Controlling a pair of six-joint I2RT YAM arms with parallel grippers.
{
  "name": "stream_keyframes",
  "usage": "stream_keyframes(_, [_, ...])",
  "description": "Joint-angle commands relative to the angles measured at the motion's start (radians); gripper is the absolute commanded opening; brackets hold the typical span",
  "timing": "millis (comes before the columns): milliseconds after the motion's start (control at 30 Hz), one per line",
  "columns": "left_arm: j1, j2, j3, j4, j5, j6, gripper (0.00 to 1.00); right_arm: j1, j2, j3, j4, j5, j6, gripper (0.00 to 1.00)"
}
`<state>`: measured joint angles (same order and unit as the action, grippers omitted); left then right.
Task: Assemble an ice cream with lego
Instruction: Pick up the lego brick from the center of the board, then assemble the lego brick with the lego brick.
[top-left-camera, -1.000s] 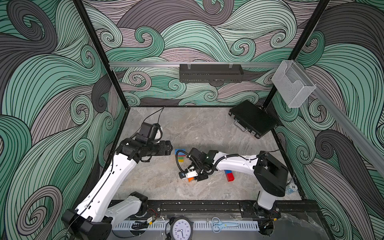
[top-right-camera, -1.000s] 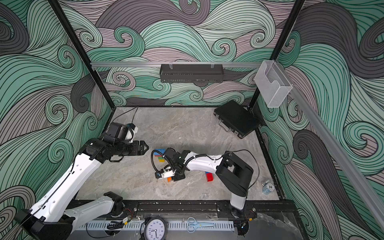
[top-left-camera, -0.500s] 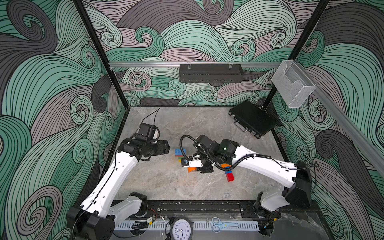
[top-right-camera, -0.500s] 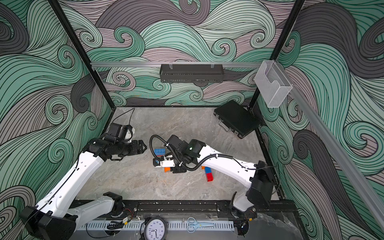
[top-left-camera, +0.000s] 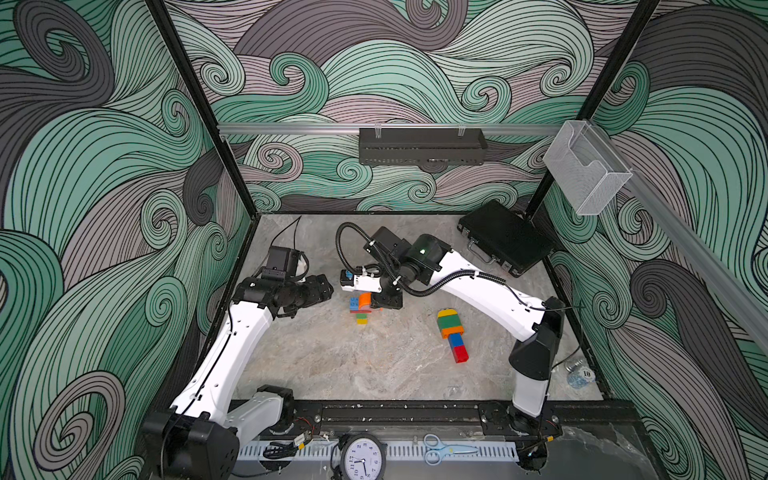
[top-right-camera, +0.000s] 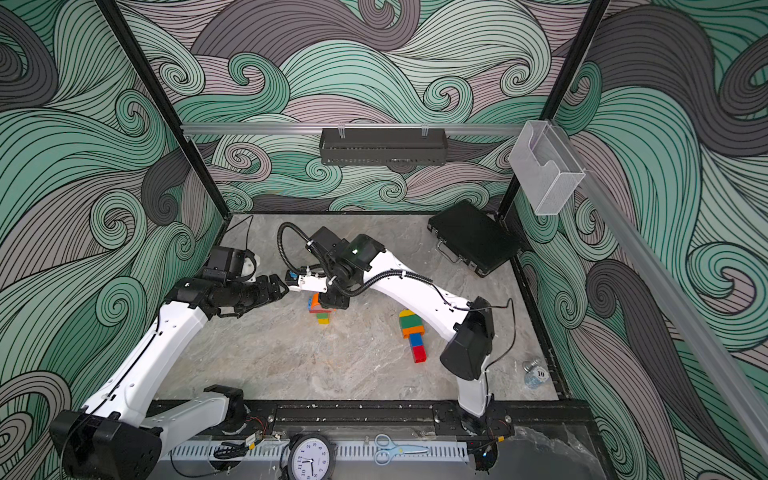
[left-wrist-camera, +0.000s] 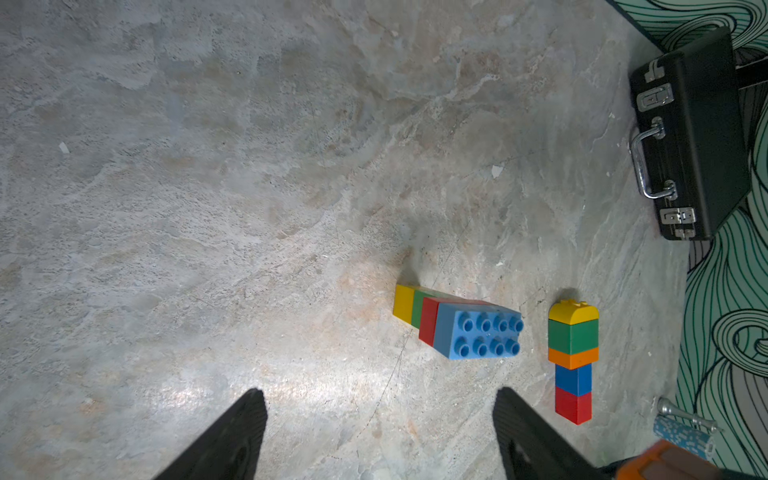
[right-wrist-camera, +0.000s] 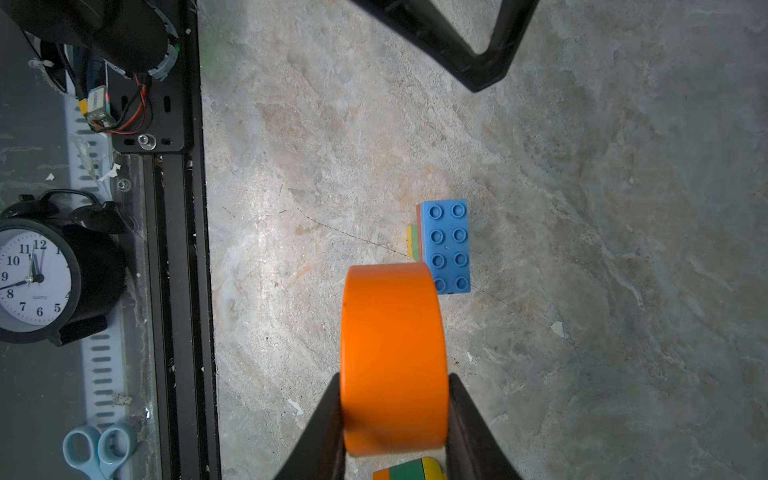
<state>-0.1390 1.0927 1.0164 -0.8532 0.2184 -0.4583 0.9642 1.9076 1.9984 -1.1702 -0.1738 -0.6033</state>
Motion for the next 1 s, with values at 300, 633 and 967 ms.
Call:
stream_keyframes(300, [0.1, 0.059, -0.016, 0.026, 0.138, -0.01, 0.86, -0.005, 0.136, 0.145, -0.071, 0.062, 0.032, 0.0])
stream_keyframes(633, [0.152, 0.061, -0.033, 0.038, 0.172, 0.005, 0.86, -0.007, 0.209, 0.199, -0.05, 0.052, 0.024, 0.0])
stream_keyframes(967, [0.177, 0.06, -0.033, 0.027, 0.182, 0.025, 0.86, -0.011, 0.264, 0.241, -0.055, 0.072, 0.02, 0.0])
